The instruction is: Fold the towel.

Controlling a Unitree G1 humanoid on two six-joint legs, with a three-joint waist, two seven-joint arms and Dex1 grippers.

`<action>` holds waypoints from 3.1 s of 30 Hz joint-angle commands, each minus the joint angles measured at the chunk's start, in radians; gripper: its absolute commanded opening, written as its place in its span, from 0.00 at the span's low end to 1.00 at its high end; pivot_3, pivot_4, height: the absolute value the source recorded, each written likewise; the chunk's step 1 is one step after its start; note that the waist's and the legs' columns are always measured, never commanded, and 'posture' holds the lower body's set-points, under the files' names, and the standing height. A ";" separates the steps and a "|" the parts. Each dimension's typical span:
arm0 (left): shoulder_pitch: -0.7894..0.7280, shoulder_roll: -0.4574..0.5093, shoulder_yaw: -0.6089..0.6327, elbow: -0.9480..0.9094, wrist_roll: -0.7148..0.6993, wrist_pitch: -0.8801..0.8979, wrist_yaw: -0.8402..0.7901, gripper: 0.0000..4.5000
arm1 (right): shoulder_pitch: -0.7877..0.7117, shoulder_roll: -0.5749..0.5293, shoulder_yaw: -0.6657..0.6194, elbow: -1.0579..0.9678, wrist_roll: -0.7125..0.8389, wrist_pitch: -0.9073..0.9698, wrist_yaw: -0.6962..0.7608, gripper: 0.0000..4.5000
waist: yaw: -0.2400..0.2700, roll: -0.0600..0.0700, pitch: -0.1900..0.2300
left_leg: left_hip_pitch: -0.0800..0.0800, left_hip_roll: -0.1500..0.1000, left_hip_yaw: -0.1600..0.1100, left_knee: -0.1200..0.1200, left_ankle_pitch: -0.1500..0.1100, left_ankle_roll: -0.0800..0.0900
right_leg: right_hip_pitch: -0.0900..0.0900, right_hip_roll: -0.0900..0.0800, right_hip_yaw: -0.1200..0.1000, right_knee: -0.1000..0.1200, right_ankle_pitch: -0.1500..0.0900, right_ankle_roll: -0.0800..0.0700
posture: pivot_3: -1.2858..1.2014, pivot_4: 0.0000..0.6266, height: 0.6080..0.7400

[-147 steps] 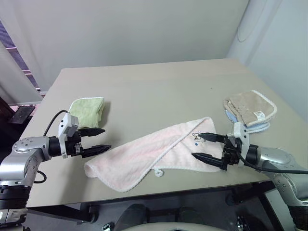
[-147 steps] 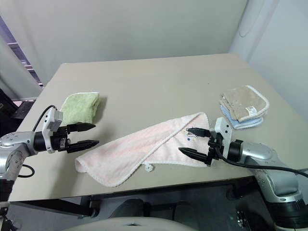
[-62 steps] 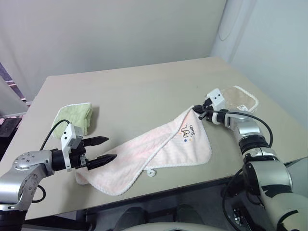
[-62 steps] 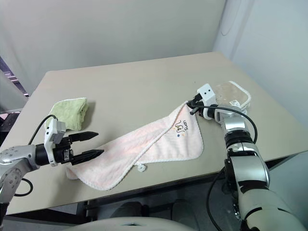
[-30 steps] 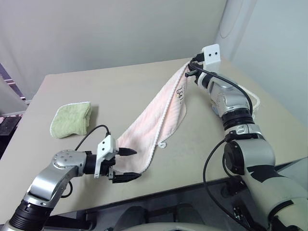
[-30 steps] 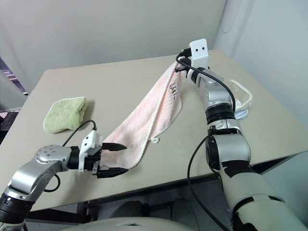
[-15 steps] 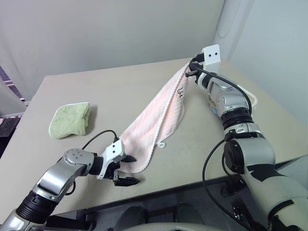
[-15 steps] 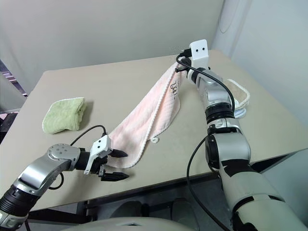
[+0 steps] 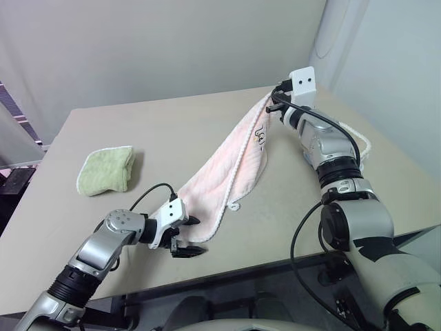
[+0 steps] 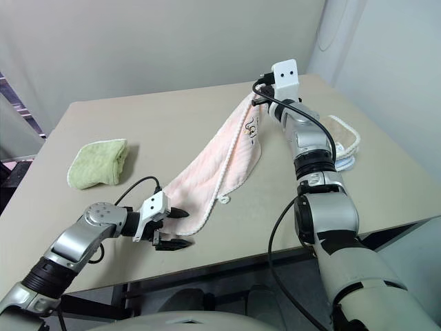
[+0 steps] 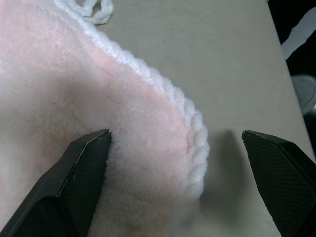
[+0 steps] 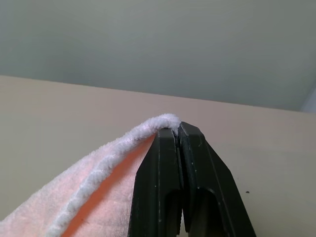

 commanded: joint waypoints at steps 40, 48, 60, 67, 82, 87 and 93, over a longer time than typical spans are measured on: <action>-0.094 0.121 0.369 -0.001 -0.326 0.278 -0.124 0.45 | 0.068 -0.048 -0.015 -0.156 0.009 0.038 0.003 0.00 | -0.009 -0.003 0.002 | -0.004 0.001 -0.004 -0.015 0.002 0.001 | -0.009 0.002 -0.001 0.001 -0.007 -0.006 | 0.52 0.00 1.00; 0.003 0.145 0.232 -0.126 -0.258 0.204 -0.183 0.54 | 0.080 -0.043 -0.013 -0.157 0.013 0.051 0.001 0.00 | -0.007 -0.003 0.002 | -0.007 0.000 -0.002 -0.016 0.002 0.000 | -0.011 0.001 0.001 0.000 -0.007 -0.006 | 0.52 0.00 1.00; -0.007 0.030 0.022 0.020 0.019 -0.114 -0.110 0.88 | 0.100 -0.043 0.005 -0.181 -0.005 0.054 0.003 0.00 | -0.005 -0.002 0.002 | -0.007 0.001 -0.002 -0.015 0.004 -0.002 | -0.012 0.001 0.001 0.001 -0.006 -0.008 | 0.52 0.00 1.00; -0.037 -0.046 0.000 0.085 0.051 -0.184 -0.103 0.88 | 0.107 -0.045 0.007 -0.188 -0.008 0.054 0.001 0.00 | -0.001 -0.002 0.002 | -0.007 0.000 -0.002 -0.013 0.004 -0.002 | -0.010 0.001 0.000 0.001 -0.006 -0.007 | 0.52 0.00 1.00; -0.022 -0.042 -0.015 0.100 0.068 -0.266 -0.155 0.01 | 0.138 -0.060 0.029 -0.216 -0.041 0.055 -0.002 0.00 | -0.006 -0.002 0.001 | -0.007 0.001 -0.002 -0.013 0.004 -0.002 | -0.011 0.001 0.000 0.002 -0.004 -0.005 | 0.52 0.00 1.00; -0.032 -0.030 0.003 0.114 0.061 -0.257 -0.160 0.01 | 0.139 -0.061 0.015 -0.226 -0.034 0.061 0.000 0.00 | -0.006 -0.002 0.001 | -0.007 0.001 -0.002 -0.013 0.004 -0.002 | -0.011 0.002 0.000 0.002 -0.004 -0.005 | 0.52 0.00 1.00; -0.116 0.004 0.221 0.072 -0.165 -0.001 -0.130 0.01 | 0.144 -0.086 -0.005 -0.241 -0.024 0.071 -0.003 0.00 | -0.007 -0.003 0.002 | -0.007 0.001 -0.003 -0.012 0.004 -0.002 | -0.011 0.002 -0.001 0.003 -0.004 -0.004 | 0.52 0.00 1.00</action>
